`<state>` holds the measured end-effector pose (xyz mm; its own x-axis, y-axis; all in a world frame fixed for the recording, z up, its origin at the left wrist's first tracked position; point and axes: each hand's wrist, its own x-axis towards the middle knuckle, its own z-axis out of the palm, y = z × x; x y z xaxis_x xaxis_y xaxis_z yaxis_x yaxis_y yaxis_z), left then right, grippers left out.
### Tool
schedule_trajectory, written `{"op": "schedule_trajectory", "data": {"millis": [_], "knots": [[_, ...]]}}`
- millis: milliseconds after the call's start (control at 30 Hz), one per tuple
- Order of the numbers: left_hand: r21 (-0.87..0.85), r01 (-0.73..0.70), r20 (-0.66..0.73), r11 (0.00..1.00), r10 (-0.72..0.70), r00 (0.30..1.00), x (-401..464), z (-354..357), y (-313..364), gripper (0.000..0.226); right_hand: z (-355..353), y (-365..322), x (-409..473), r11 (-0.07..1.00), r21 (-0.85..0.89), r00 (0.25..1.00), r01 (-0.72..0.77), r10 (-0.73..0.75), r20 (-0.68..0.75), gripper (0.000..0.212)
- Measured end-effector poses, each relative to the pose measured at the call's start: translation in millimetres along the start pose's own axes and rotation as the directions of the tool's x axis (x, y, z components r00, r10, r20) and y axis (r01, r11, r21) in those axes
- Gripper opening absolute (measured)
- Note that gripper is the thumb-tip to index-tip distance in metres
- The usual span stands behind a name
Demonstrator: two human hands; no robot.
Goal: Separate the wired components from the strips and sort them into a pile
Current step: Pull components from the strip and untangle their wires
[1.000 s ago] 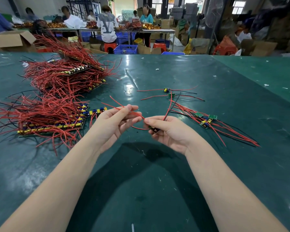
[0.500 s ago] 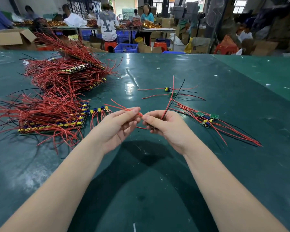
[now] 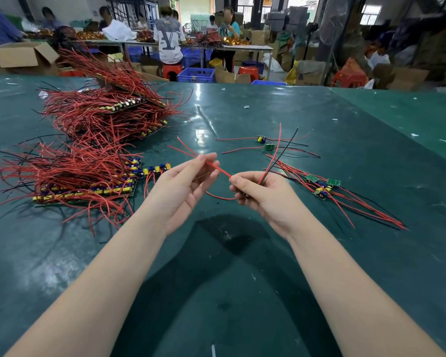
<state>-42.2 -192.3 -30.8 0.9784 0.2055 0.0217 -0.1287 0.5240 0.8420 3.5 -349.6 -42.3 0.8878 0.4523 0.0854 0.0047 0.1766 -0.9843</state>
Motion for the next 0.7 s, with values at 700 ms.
{"op": "schedule_trajectory", "data": {"millis": [700], "knots": [[0.208, -0.159, 0.001, 0.965, 0.162, 0.987, 3.2, -9.1, 3.8, 0.021, -7.4, 3.9, 1.2, 0.965, -0.262, 0.999, 0.013, -0.023, -0.037, 0.010]]}}
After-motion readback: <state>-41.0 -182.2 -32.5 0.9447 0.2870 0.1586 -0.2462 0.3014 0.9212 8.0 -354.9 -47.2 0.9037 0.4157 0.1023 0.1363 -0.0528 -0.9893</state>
